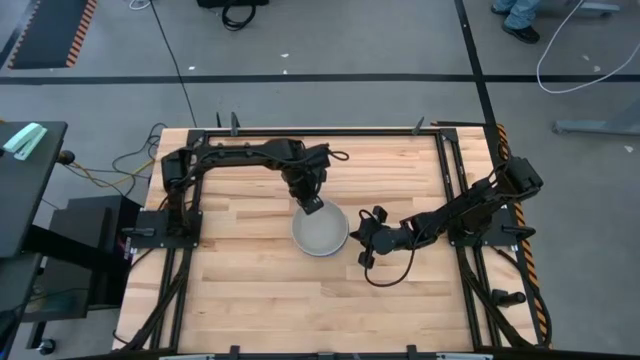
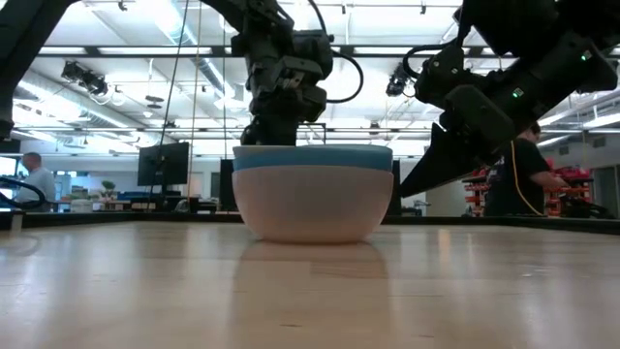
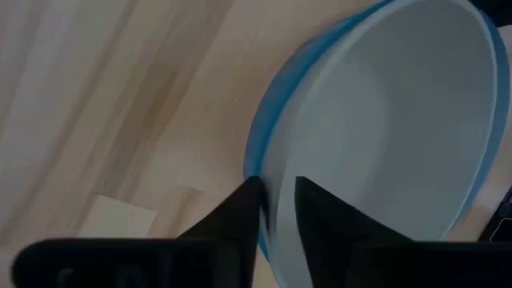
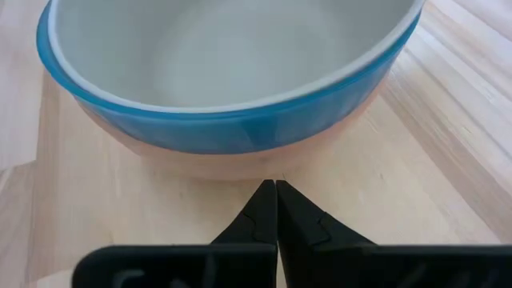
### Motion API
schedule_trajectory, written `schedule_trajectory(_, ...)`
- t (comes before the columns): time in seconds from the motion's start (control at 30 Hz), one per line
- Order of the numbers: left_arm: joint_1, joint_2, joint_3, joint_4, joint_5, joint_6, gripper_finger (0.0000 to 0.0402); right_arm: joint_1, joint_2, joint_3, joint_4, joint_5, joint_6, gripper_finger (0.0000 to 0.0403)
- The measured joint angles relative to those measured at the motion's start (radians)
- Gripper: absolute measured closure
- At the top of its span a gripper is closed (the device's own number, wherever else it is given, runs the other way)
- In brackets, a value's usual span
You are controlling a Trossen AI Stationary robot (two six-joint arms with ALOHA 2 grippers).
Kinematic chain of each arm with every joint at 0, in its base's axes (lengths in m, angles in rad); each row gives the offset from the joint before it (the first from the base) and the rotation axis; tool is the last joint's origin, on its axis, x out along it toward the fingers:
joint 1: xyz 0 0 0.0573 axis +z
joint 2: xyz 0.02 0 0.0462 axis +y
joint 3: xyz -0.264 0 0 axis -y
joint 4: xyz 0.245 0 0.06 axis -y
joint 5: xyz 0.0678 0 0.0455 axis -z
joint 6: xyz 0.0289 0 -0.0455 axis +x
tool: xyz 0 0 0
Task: Nest bowls inside each other
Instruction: Stack the gray bowl on the blue bowl
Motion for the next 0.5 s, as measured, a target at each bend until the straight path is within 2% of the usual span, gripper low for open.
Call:
schedule_trajectory(0.13, -0.001, 0.000, 0.000, 0.000, 0.007, -0.003, 0.0289, 0.000, 0.000, 0.000, -0.001, 0.000, 0.000, 0.0398)
schedule_trajectory(0.3, 0.000, 0.000, 0.000, -0.002, 0.078, -0.003, 0.0278, 0.000, 0.000, 0.000, -0.002, 0.000, -0.001, 0.0398)
schedule_trajectory(0.5, 0.000, -0.001, 0.105, -0.079, 0.091, 0.033, 0.0279, 0.000, -0.010, 0.000, -0.024, 0.000, -0.007, 0.0398)
